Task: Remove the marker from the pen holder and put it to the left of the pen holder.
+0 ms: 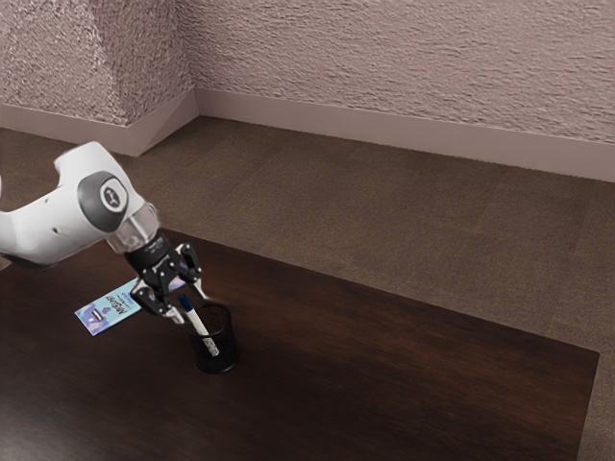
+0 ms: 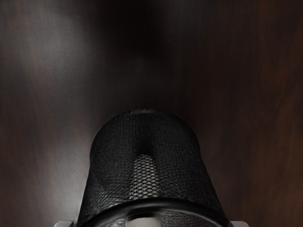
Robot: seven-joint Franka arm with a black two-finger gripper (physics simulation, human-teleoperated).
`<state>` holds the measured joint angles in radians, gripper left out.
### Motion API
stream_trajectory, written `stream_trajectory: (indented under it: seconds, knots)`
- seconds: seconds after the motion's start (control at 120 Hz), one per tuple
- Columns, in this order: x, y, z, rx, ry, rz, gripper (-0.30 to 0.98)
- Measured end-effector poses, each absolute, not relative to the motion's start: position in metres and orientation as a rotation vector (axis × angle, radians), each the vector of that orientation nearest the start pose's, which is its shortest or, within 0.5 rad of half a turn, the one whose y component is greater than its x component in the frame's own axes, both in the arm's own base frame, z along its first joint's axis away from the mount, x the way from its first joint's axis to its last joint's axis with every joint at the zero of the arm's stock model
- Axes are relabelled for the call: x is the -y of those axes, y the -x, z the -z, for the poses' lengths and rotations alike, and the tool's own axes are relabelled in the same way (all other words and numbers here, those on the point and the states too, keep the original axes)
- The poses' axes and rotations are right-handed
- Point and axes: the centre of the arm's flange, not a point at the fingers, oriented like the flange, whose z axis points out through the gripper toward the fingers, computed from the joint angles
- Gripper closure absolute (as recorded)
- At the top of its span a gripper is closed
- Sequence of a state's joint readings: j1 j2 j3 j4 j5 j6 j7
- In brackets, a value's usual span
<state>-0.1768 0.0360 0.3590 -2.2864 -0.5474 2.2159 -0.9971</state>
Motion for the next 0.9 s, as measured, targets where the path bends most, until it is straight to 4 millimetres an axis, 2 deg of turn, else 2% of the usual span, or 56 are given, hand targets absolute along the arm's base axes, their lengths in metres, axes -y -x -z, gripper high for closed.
stream_trajectory:
  seconds: [0.142, 0.467, 0.9]
  knots:
    - [-0.083, -0.503, -0.332, 2.417, 2.456, -0.437, 0.32]
    - [-0.058, -0.506, -0.331, 2.356, 2.501, -0.45, 0.44]
    - [-0.07, -0.506, -0.331, 2.389, 2.475, -0.442, 0.52]
